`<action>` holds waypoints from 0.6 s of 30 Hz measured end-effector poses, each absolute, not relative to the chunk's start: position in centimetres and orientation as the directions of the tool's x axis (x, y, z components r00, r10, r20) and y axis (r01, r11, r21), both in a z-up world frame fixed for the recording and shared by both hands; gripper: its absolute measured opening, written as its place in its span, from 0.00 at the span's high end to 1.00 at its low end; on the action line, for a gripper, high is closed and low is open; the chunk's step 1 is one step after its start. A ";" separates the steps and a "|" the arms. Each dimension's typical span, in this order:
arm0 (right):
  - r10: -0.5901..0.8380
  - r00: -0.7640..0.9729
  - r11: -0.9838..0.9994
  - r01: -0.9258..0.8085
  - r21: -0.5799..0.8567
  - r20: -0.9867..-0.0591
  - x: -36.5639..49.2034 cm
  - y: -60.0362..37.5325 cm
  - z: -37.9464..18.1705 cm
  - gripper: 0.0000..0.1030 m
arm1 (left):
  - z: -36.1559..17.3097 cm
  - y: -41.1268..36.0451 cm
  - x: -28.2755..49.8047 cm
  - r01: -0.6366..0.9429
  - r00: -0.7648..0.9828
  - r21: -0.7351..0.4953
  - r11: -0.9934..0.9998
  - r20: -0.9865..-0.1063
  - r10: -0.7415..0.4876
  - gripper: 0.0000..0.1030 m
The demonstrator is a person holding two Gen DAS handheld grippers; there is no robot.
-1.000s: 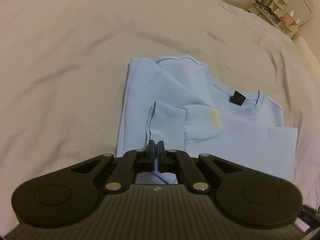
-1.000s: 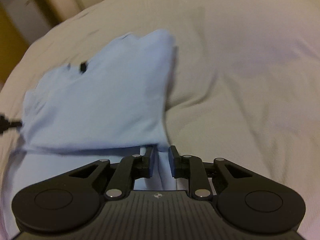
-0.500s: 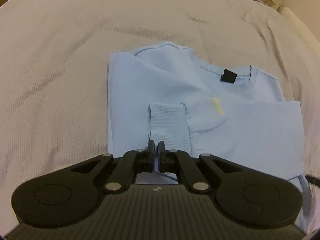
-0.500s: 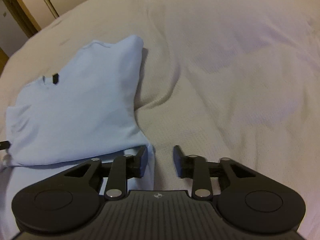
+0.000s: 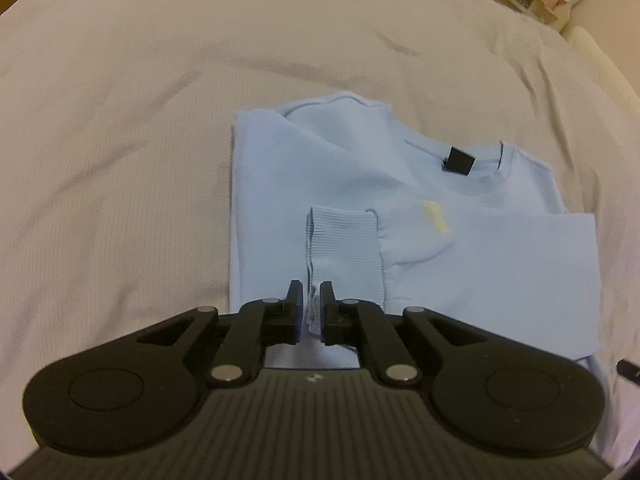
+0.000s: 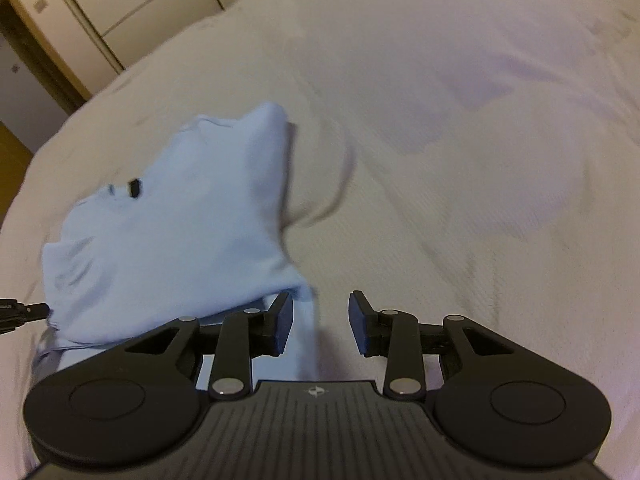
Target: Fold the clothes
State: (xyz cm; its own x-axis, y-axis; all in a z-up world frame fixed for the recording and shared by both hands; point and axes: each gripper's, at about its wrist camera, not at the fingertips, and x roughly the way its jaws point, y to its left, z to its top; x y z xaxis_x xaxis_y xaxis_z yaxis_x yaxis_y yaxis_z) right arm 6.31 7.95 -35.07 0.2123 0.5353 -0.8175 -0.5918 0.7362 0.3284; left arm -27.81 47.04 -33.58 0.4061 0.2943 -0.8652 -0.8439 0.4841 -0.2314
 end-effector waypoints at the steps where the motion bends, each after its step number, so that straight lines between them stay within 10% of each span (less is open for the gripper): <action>1: 0.540 0.208 0.734 -0.590 0.336 -0.815 5.8 7.9 -34.9 0.66 | -33.6 47.1 -28.0 -0.846 0.412 -0.246 0.474 -0.864 0.288 0.79; 6: 0.529 0.202 0.744 -0.578 0.336 -0.824 4.0 8.2 -35.2 0.63 | -35.7 47.9 -26.6 -0.844 0.421 -0.288 0.452 -0.878 0.227 0.72; 10: 0.512 0.202 0.751 -0.578 0.320 -0.835 3.7 9.3 -35.8 0.63 | -36.9 47.8 -25.1 -0.846 0.394 -0.239 0.476 -0.883 0.256 0.93; 18: 0.427 0.220 0.782 -0.576 0.237 -0.877 3.2 10.5 -37.9 0.62 | -36.0 45.9 -26.8 -0.836 0.382 -0.149 0.529 -0.850 0.364 1.00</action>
State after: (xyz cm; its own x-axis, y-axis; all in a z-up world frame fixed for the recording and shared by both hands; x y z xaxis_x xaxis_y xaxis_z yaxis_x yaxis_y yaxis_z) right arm 3.18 10.49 -37.89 0.2198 0.4271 -0.8771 -0.5761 0.7824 0.2366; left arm -26.78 45.85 -36.02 0.3815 0.3635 -0.8499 -0.8356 0.5288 -0.1489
